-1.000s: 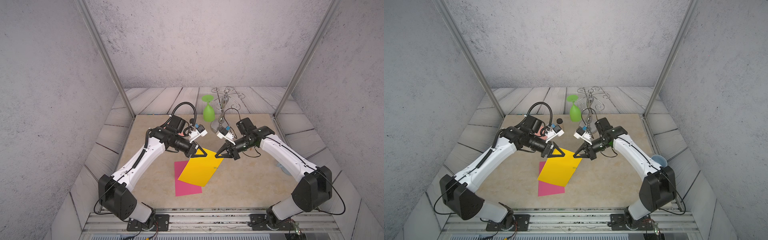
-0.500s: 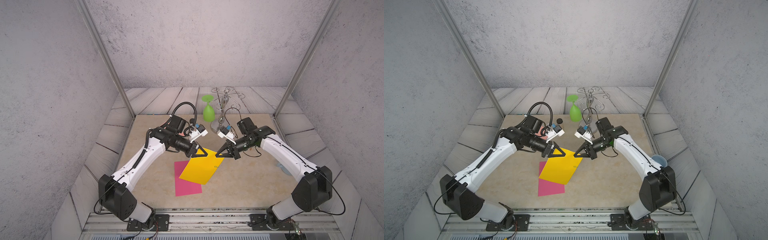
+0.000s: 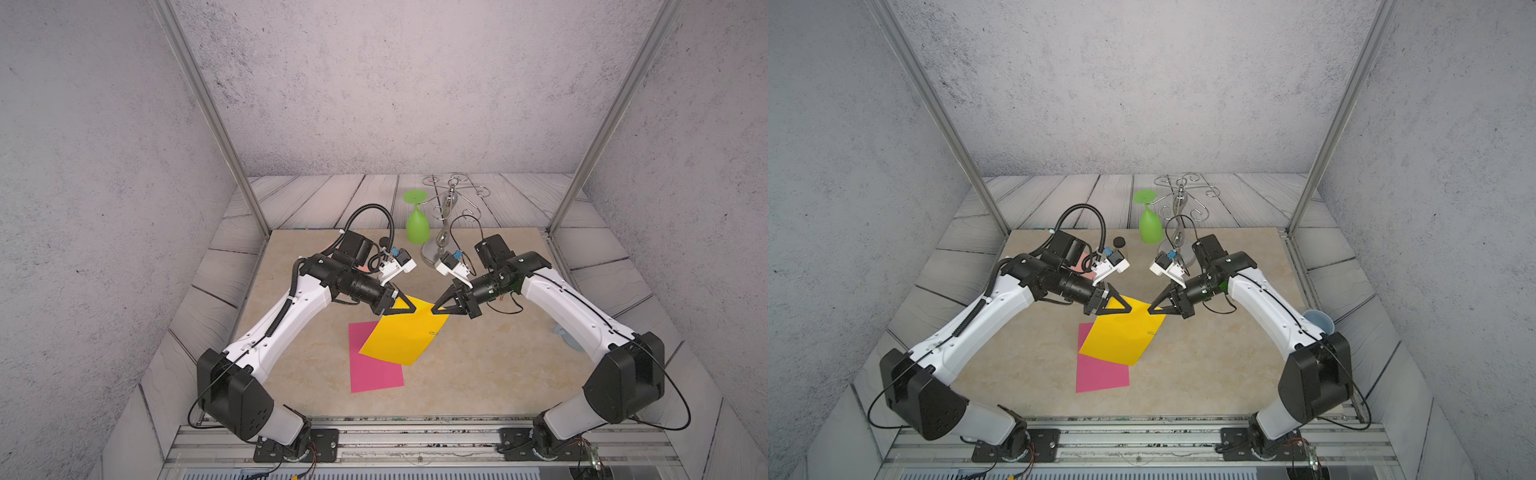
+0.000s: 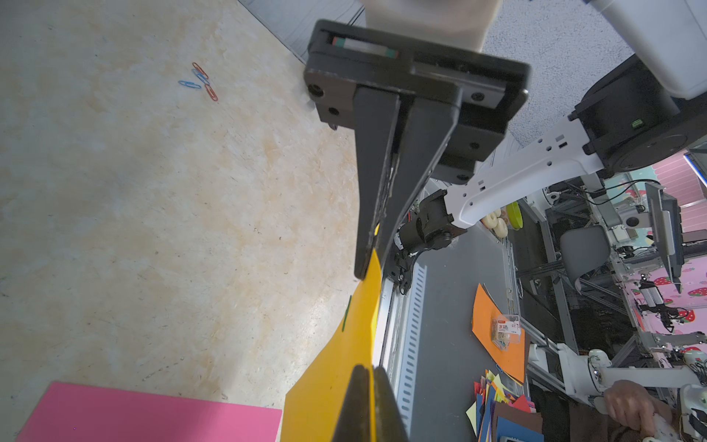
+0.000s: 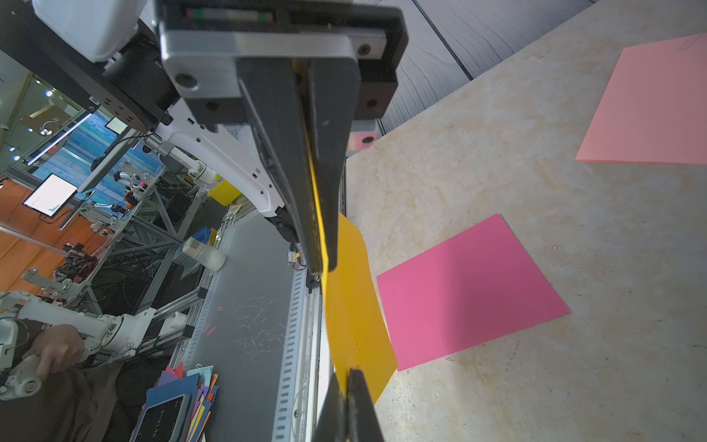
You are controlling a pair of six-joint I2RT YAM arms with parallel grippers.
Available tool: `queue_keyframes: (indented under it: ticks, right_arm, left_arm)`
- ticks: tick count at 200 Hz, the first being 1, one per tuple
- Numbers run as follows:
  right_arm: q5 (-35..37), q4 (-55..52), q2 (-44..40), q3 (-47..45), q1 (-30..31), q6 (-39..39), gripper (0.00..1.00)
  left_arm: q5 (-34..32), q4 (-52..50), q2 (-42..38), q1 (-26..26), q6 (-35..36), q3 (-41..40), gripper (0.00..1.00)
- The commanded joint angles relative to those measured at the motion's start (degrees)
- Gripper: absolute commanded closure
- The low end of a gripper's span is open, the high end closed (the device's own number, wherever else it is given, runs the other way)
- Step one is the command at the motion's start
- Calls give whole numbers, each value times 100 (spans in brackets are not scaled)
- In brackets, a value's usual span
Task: Unclip the paperclips from the documents
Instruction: Remove the paper clip from the document.
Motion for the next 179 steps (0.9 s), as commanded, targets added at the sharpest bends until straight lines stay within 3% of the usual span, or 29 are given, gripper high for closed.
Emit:
queue_keyframes:
  ticks: [1, 179]
  right_arm:
    - [-153, -22, 37, 193, -118, 37, 95]
    - [-189, -12, 11, 177, -152, 47, 91]
  left_arm:
    - [-75, -296, -47, -24, 196, -46, 100]
    - [-175, -343, -20, -24, 209, 73, 100]
